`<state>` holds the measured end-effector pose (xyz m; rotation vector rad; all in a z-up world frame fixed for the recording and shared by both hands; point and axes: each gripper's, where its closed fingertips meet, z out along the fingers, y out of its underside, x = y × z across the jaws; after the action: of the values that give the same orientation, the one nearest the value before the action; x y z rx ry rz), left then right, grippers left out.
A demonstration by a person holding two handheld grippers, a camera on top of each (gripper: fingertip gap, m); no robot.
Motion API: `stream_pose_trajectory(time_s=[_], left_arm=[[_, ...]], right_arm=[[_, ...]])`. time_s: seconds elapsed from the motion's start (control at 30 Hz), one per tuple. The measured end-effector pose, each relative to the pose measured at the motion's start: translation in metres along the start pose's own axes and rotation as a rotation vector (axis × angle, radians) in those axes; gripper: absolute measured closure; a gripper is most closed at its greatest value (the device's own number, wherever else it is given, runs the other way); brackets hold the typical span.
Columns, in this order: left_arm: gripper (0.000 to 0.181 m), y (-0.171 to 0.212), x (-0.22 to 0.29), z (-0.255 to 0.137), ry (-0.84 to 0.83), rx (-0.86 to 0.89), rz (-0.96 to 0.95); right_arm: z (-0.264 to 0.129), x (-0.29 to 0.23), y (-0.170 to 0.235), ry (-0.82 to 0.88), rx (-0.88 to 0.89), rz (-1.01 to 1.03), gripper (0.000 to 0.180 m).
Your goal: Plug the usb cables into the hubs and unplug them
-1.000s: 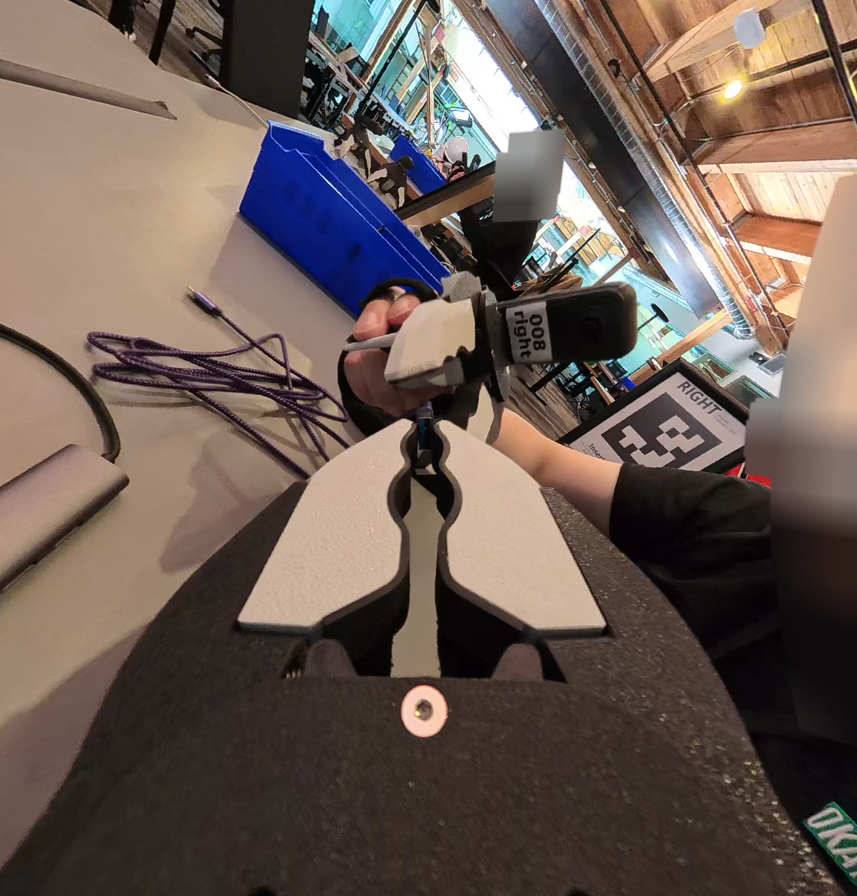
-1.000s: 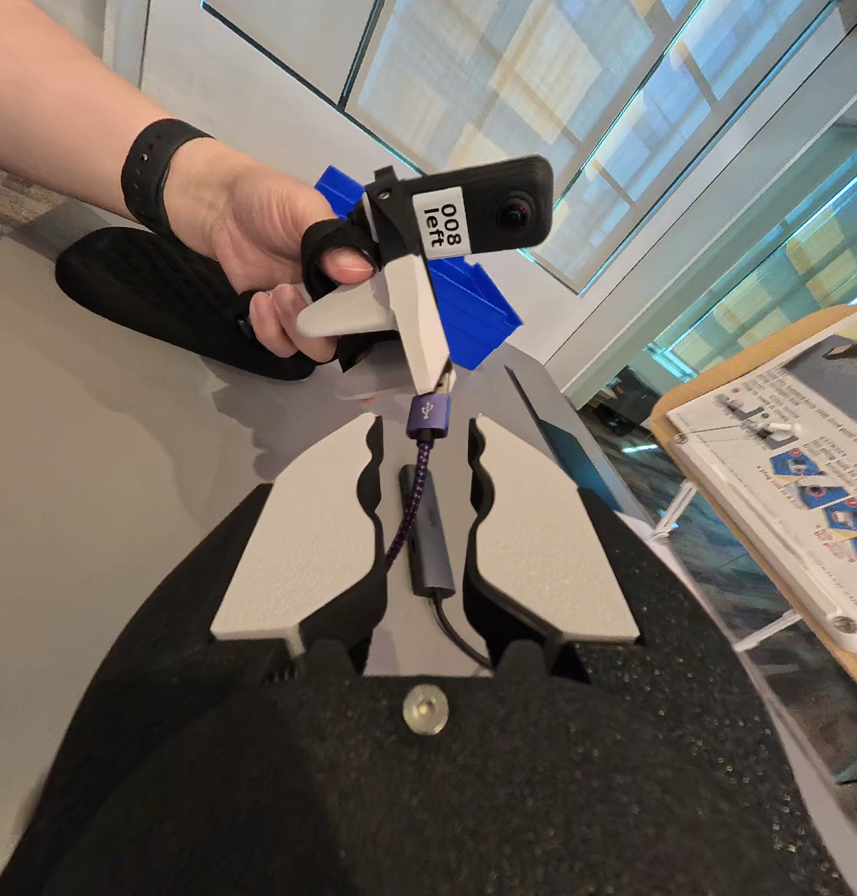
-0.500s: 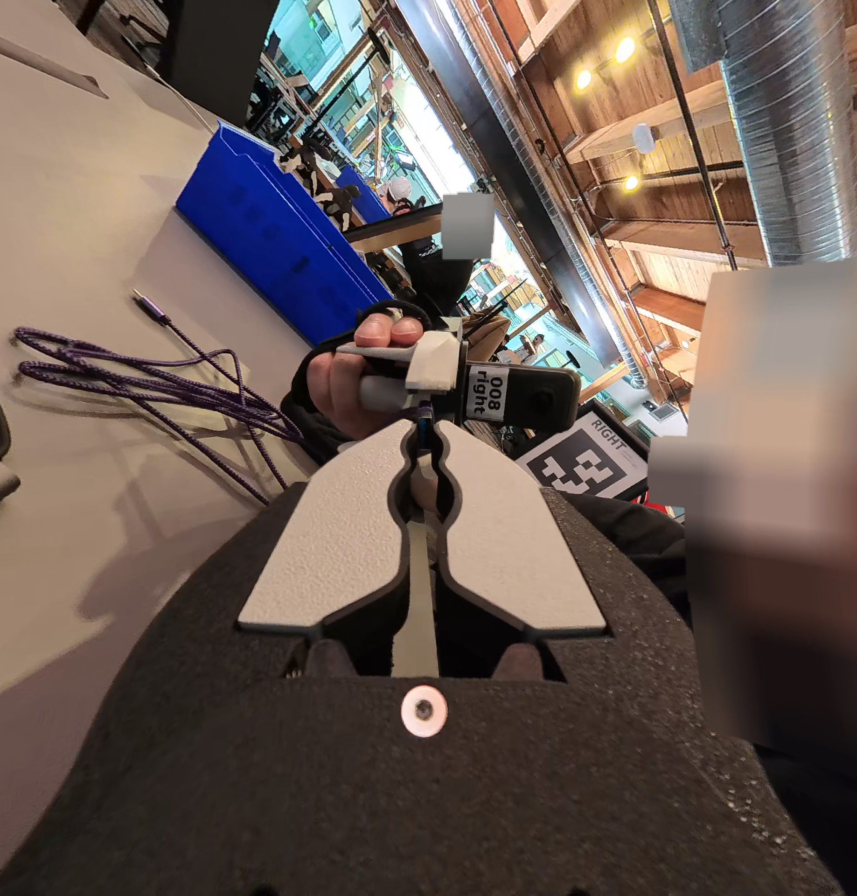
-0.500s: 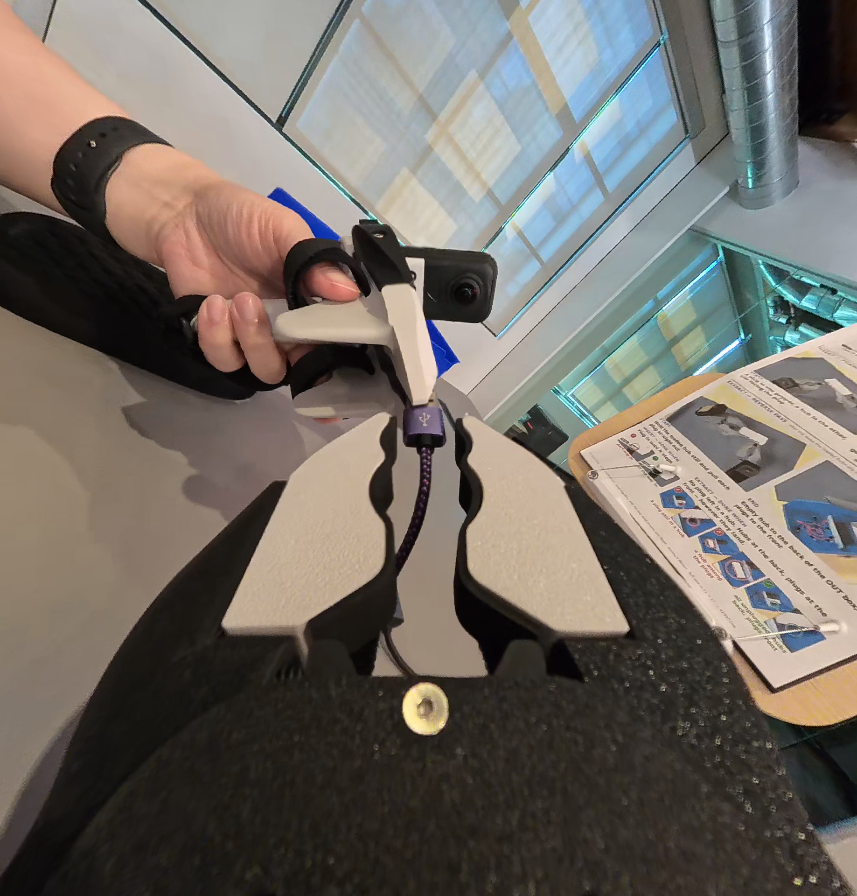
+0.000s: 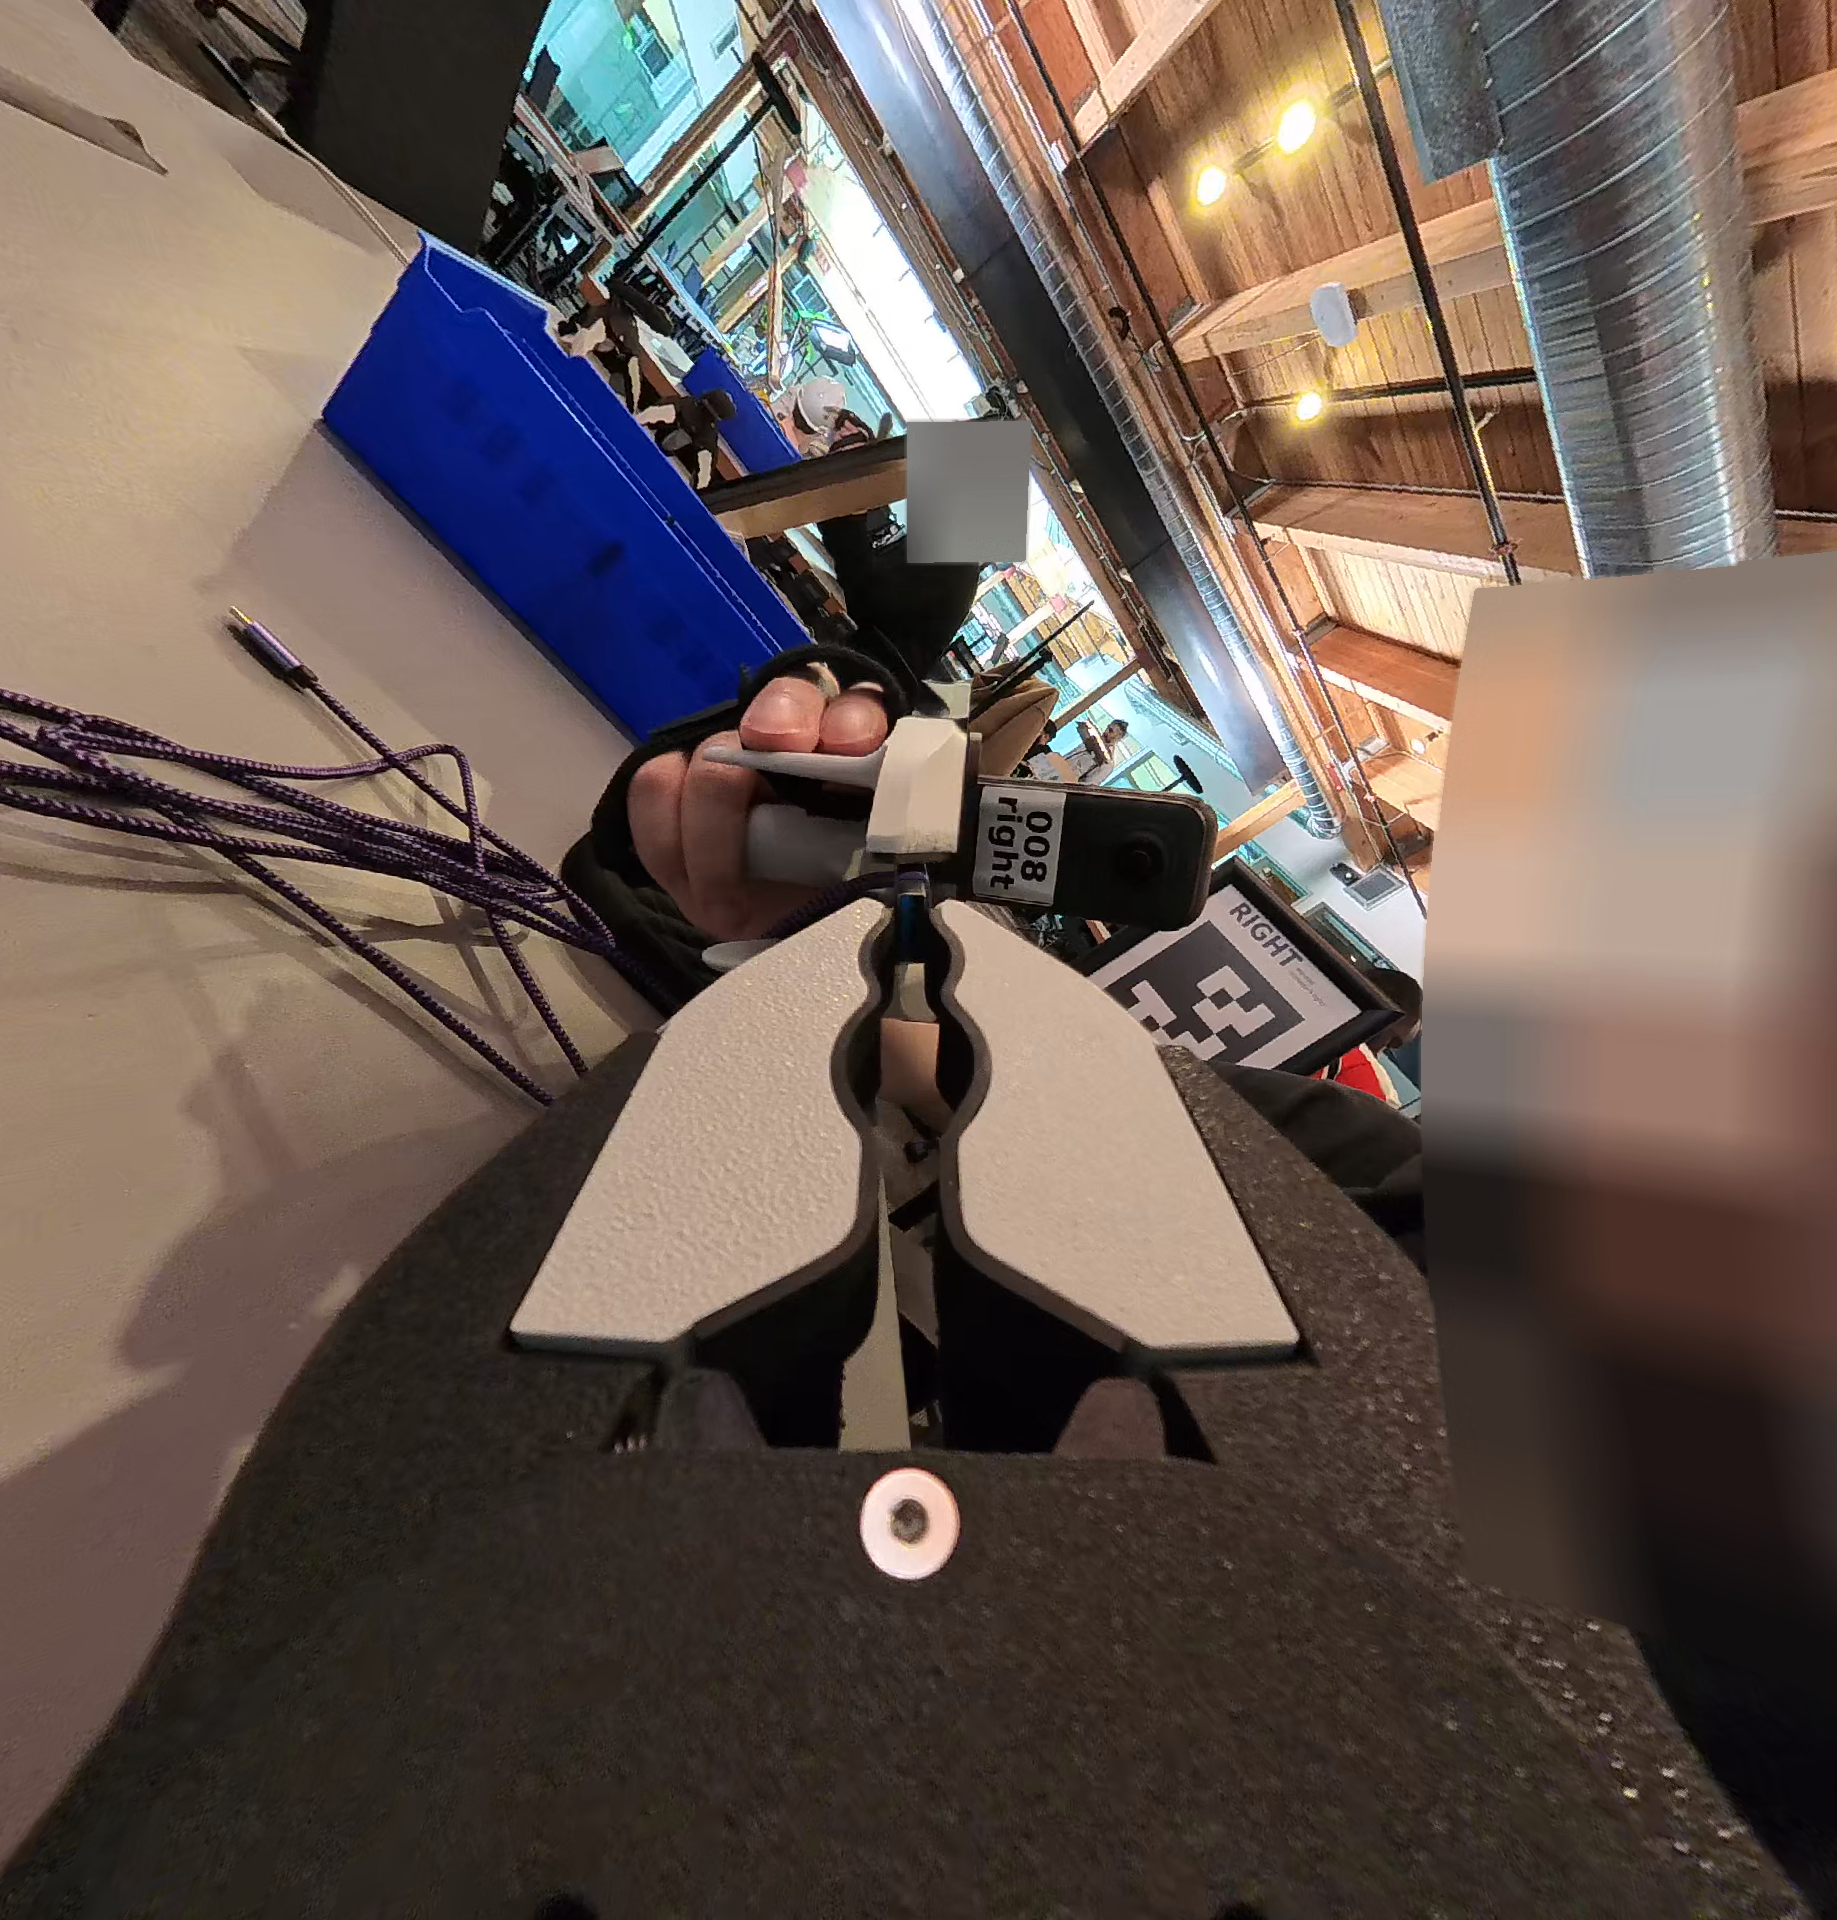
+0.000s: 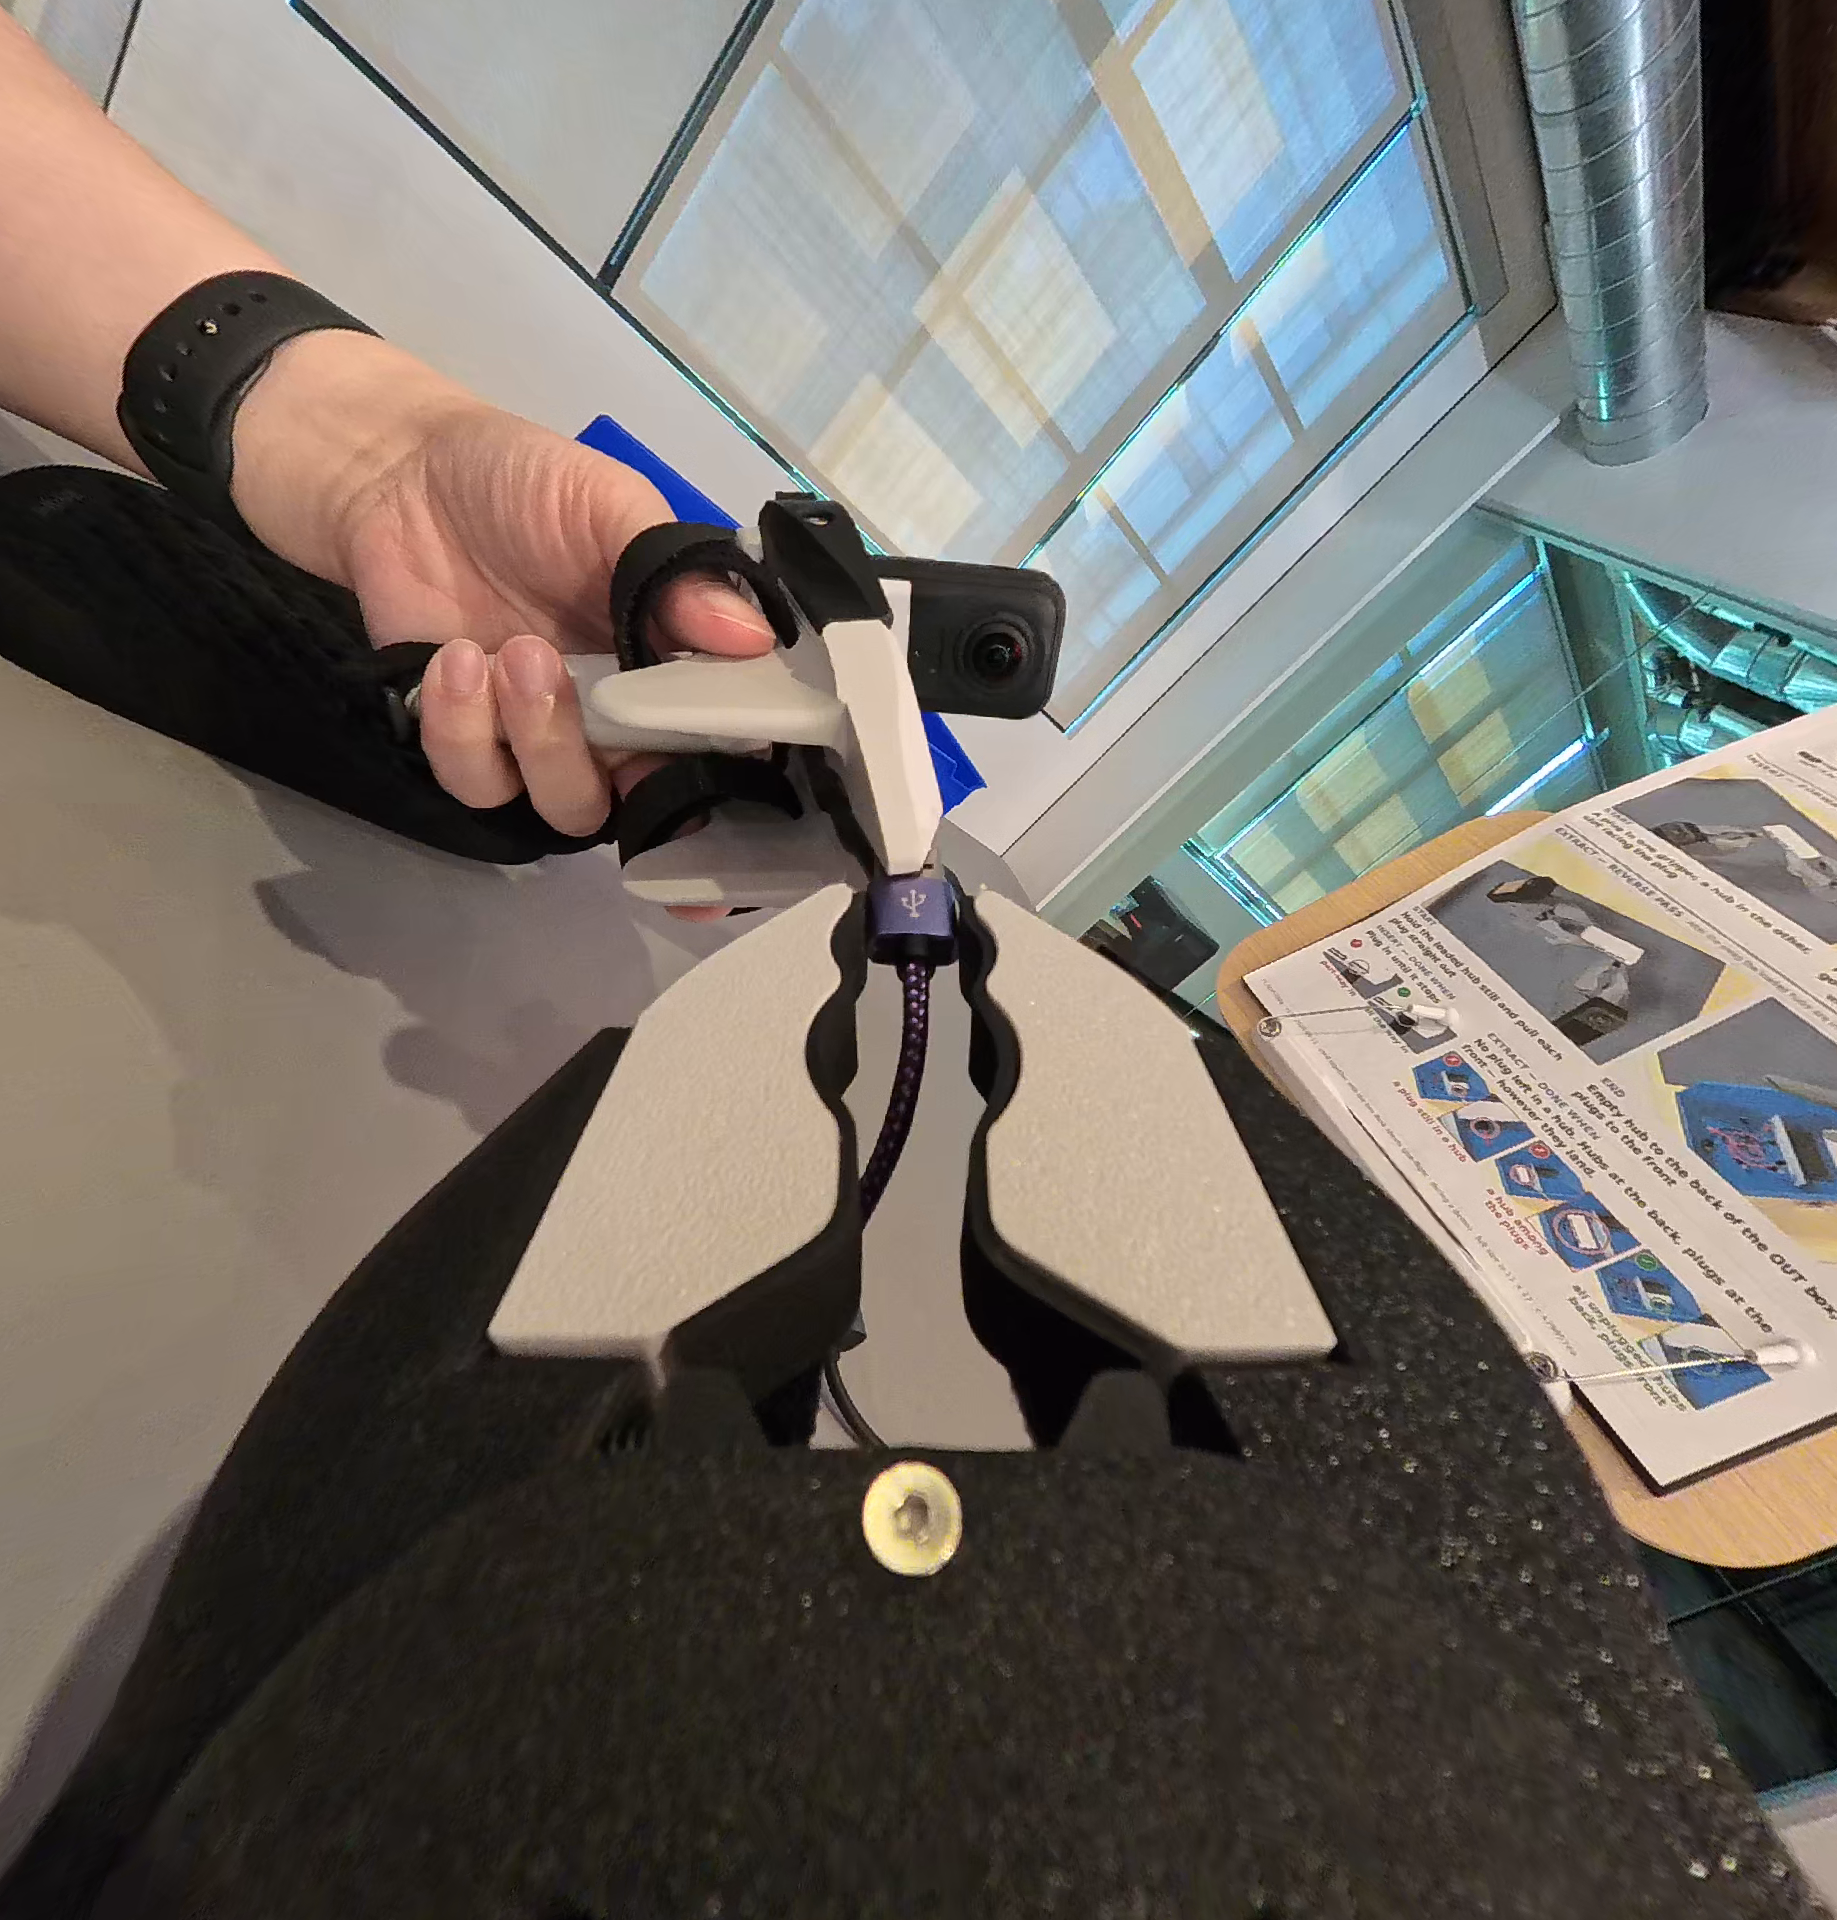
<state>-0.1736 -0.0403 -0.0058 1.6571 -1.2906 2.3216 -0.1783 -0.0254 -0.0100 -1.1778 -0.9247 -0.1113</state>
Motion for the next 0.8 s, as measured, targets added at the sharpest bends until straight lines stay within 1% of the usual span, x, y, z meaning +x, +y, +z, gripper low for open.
stream_pose_trajectory(time_s=[0.27, 0.37, 0.47, 0.53, 0.6, 0.7, 0.8], left_arm=[[0.175, -0.002, 0.003, 0.001, -0.008, -0.002, 0.05], [0.174, -0.008, 0.007, -0.005, 0.009, 0.027, 0.052], [0.174, -0.017, 0.0, -0.021, -0.047, 0.062, 0.082], [0.175, -0.022, -0.005, -0.034, -0.111, 0.084, 0.143], [0.177, -0.023, -0.003, -0.038, -0.153, 0.086, 0.188], [0.176, -0.011, 0.0, -0.024, -0.19, 0.02, 0.233], [0.17, -0.007, 0.005, -0.009, -0.162, 0.009, 0.21]], right_arm=[[-0.002, 0.002, -0.001, -0.018, -0.007, 0.05, 0.164], [-0.005, 0.007, -0.002, -0.004, -0.006, 0.071, 0.164], [-0.007, 0.01, 0.002, -0.003, -0.02, 0.089, 0.164], [-0.006, 0.009, 0.006, -0.011, -0.036, 0.105, 0.164], [-0.004, 0.006, 0.009, -0.03, -0.051, 0.105, 0.164], [0.001, 0.004, 0.009, -0.033, -0.058, 0.091, 0.164], [-0.001, 0.005, 0.007, -0.024, -0.054, 0.089, 0.164]])
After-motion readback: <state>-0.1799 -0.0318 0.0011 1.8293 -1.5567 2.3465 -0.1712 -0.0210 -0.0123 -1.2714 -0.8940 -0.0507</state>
